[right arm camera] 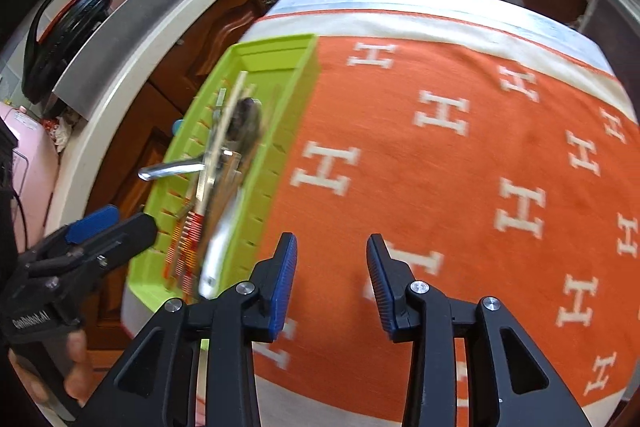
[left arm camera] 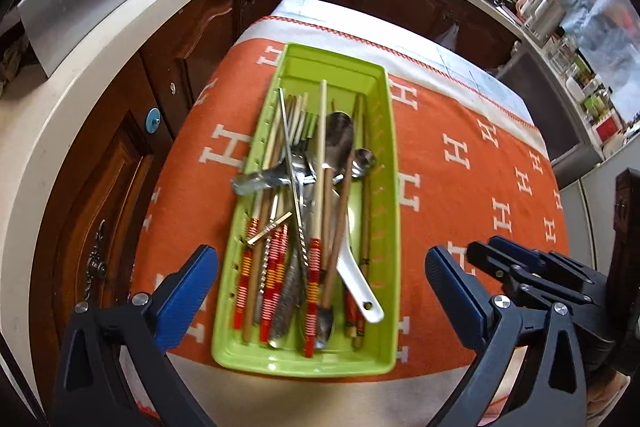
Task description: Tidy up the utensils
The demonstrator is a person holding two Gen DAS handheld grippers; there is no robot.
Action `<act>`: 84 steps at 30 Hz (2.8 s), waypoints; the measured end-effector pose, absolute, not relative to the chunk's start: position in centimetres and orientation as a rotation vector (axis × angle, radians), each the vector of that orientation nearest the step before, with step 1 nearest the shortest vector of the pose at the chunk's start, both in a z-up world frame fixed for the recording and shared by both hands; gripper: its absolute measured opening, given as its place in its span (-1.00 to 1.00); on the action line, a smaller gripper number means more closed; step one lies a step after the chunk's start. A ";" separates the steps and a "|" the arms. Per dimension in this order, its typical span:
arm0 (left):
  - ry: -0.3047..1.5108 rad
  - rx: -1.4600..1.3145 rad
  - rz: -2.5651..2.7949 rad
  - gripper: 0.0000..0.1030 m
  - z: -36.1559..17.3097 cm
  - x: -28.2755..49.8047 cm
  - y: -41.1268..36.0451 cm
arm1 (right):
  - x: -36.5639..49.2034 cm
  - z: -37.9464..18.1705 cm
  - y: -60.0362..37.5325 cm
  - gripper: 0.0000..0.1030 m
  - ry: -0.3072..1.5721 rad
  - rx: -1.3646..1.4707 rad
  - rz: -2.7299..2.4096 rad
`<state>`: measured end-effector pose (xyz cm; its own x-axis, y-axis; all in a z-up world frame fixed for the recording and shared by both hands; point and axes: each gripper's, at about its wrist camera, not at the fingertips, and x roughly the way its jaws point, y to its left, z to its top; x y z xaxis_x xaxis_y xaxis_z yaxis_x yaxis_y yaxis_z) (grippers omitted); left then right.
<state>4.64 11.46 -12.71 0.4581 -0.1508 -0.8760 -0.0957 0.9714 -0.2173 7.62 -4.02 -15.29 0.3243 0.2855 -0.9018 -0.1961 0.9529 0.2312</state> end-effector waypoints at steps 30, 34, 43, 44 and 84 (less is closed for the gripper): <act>0.824 0.031 -0.088 0.98 -0.3 -0.1 -5.3 | -4.8 -1.2 -21.2 0.43 0.862 0.189 0.088; 0.808 0.020 -0.071 0.98 0.0 -0.6 -5.5 | -5.6 -0.2 -21.5 0.45 0.837 0.196 0.081; 0.842 0.009 -0.054 0.98 -0.8 0.1 -5.8 | -5.6 0.0 -21.2 0.51 0.833 0.168 0.075; 0.845 0.007 -0.054 0.98 -0.9 0.2 -5.8 | -5.5 -0.1 -21.1 0.51 0.836 0.168 0.075; 0.877 0.012 -0.042 0.98 -2.0 1.1 -5.6 | -3.5 -1.4 -21.0 0.52 0.854 0.176 0.073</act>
<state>1.09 -5.61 -2.04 0.6391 -0.0319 -0.7685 0.0414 0.9991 -0.0071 -3.47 -21.01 -1.38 0.6556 0.1347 -0.7430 0.0061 0.9830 0.1837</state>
